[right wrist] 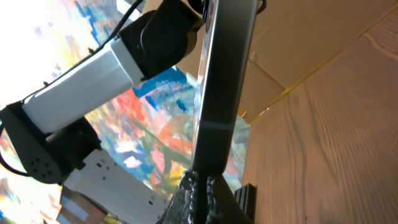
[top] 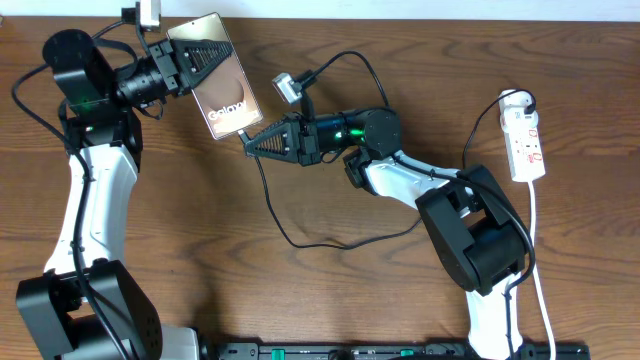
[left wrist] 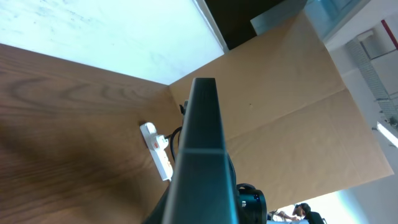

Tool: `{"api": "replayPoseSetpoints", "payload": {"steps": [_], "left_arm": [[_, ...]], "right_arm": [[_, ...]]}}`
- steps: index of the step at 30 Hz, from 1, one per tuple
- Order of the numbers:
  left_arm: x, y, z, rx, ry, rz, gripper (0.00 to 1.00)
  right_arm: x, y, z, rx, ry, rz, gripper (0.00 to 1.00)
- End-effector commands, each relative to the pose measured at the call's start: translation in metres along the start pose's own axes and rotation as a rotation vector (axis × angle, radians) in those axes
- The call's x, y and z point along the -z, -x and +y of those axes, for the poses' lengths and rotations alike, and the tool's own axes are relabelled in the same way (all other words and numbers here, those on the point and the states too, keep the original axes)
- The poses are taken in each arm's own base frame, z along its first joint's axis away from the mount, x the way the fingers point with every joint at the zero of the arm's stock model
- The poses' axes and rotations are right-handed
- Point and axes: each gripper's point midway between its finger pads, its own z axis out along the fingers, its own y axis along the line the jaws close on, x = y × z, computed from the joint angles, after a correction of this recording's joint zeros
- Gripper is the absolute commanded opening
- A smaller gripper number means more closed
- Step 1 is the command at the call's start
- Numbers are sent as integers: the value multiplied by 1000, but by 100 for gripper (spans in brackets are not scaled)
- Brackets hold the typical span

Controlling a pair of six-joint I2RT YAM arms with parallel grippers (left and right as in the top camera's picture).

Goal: Plug charger to phone and switch on socket
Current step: 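Push the plug into the phone's port held by the left gripper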

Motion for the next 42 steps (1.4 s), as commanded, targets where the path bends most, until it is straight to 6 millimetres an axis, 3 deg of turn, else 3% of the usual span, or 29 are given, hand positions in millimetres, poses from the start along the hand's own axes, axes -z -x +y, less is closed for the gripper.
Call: {"api": "replayPoseSetpoints", "payload": {"steps": [1,7,42], "left_arm": [[-1,-11,-14,-47,-40,54,7],[-10,-17,-18,-48,-52,73,7],[-10,-20,-20,-67,-68,95,7]], "right_arm": [[4,32,2,23,-10,-147,1],[4,35,-5,0,-30,-168,1],[6,43,-6,4,-35,-212,1]]}}
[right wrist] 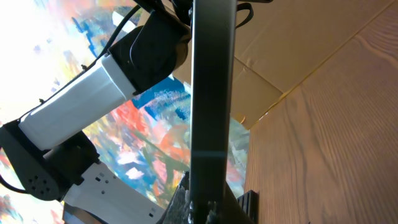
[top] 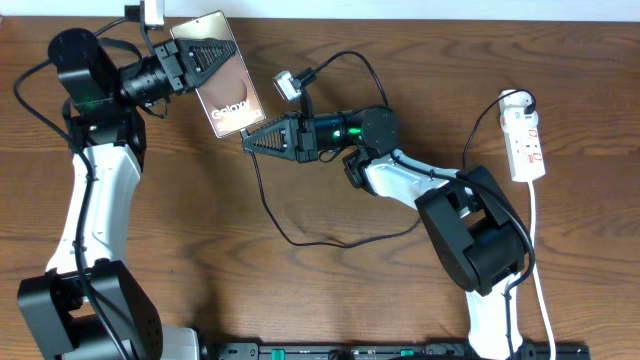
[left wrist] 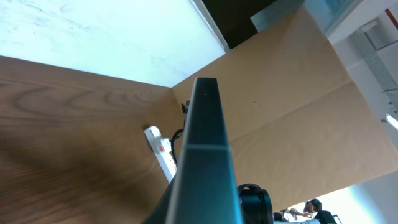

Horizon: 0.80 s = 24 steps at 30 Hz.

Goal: Plug charger to phone and switch on socket
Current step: 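Push the plug into the phone's port held by the left gripper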

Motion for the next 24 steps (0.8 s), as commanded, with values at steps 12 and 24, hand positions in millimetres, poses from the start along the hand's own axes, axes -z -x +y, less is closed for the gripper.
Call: {"api": "replayPoseSetpoints", "payload": {"steps": [12,24], "left_arm": [[8,-6,-11,-17,-30,36,7],[11,-4,-10,-48,-25,28,7]], "right_arm": [[5,36,-2,19,-25,-173,4],[5,34,-3,12,-27,-161,52]]}}
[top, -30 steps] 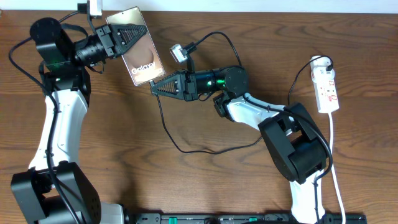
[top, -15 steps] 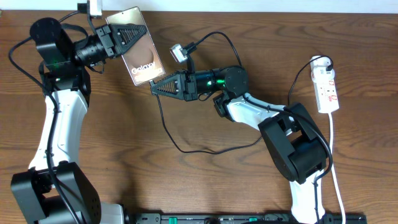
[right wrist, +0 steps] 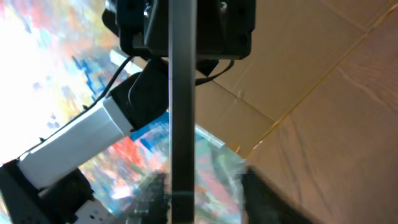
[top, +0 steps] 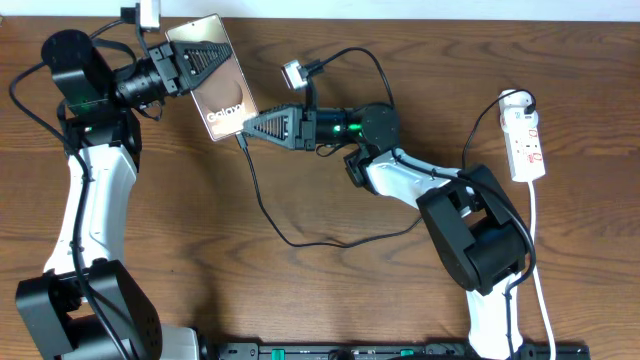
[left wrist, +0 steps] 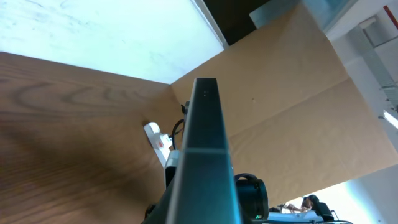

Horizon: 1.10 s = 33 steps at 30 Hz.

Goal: Plug charger to phone and switch on socket

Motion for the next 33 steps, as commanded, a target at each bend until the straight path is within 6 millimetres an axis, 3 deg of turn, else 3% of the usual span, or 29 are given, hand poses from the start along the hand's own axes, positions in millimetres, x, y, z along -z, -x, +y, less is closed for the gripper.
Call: {"api": "replayPoseSetpoints", "payload": {"steps": [1,2,4,5,9,20,26,33], "left_arm": [[2,-3,-11,-48,-19,18,7],[3,-3,-10,-50,-19,17,7],[5,-2,-10,-55,-16,13,7],[6,-1,-9,-58,-14,10,7],[13,1,-4,-38,1,-4,7],[26,-33,56,83,179,2,7],[37,-37,66,95,217,-4,7],[64,-78,128,192,589,45,8]], "right_arm": [[0,9,5,34,8,-20,63],[0,9,5,34,8,-18,70],[0,8,5,34,8,-13,97],[0,8,5,35,8,-12,99],[0,8,5,59,8,-12,99],[19,18,-1,87,-22,-10,99],[33,26,-5,98,-41,-16,99],[36,26,-12,92,-64,-11,99]]}}
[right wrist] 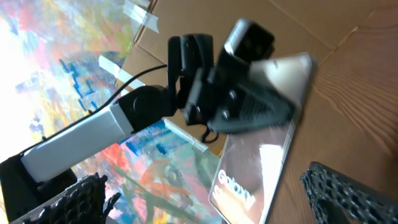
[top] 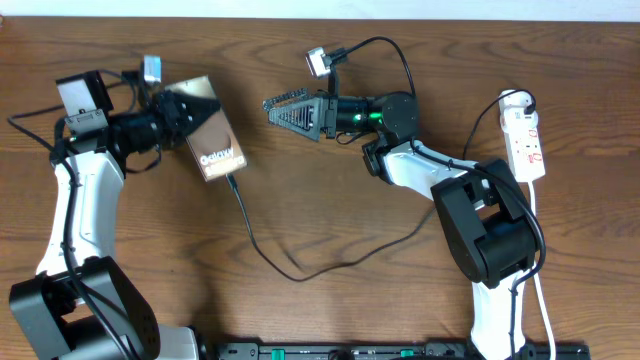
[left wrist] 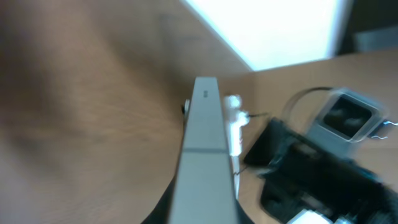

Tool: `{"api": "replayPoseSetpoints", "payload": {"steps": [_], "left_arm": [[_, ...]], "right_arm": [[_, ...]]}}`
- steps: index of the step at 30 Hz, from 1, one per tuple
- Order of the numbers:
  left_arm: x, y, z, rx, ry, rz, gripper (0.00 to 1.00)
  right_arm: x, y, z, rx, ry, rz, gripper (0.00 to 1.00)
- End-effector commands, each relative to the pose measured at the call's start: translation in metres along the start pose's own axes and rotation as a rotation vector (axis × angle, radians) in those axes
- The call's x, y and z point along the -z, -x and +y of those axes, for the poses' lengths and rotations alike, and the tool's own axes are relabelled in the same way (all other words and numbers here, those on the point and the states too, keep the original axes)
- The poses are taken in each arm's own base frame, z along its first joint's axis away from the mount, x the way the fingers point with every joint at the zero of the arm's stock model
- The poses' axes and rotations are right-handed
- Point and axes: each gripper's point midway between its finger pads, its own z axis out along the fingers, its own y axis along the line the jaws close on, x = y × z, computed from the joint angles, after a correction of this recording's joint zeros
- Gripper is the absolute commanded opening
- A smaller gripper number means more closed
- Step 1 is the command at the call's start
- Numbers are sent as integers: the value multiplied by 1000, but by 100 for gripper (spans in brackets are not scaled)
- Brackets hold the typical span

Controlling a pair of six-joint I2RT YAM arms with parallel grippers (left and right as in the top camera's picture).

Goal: Plug charger to phone and switch on socket

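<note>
A phone (top: 212, 150) with "Galaxy" on its screen is held above the table at the left, my left gripper (top: 190, 128) shut on its upper part. A black charger cable (top: 250, 235) runs from the phone's lower edge across the table toward the white socket strip (top: 526, 135) at the far right. My right gripper (top: 283, 112) hangs open and empty to the right of the phone. The right wrist view shows the phone (right wrist: 268, 140) ahead, between my spread fingers (right wrist: 333, 190). In the left wrist view only the phone's edge (left wrist: 204, 155) shows.
The socket strip's white lead (top: 535, 250) trails down the table's right side. The black cable loops over the middle of the wooden table (top: 150, 270). A cardboard wall (right wrist: 323, 25) stands behind the table in the right wrist view.
My right gripper was shut at the phone's lower edge; it is now open and farther right, clear of it. The left gripper has brought the phone lower and leftward, with the cable hanging from it.
My right gripper, shut on the cable's plug, stood just below the raised phone. At each later moment it was closer, then right against the phone's lower edge. Now the cable stays in the phone, the right gripper is open and apart, and the phone is lower.
</note>
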Motion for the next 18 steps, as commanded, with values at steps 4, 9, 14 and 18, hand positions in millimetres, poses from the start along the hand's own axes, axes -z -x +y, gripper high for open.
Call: {"api": "replayPoseSetpoints", "payload": {"steps": [4,9,14,18], "left_arm": [[10,-8,41,-70,263,-5,7],[8,-12,53,-48,303,14,8],[-12,-23,74,6,308,85,7],[-25,-33,96,64,319,140,7]], "right_arm": [[1,3,-10,26,-35,7,99],[1,3,-13,25,-44,6,99],[1,3,-13,25,-44,7,99],[1,2,-13,25,-43,10,99]]}}
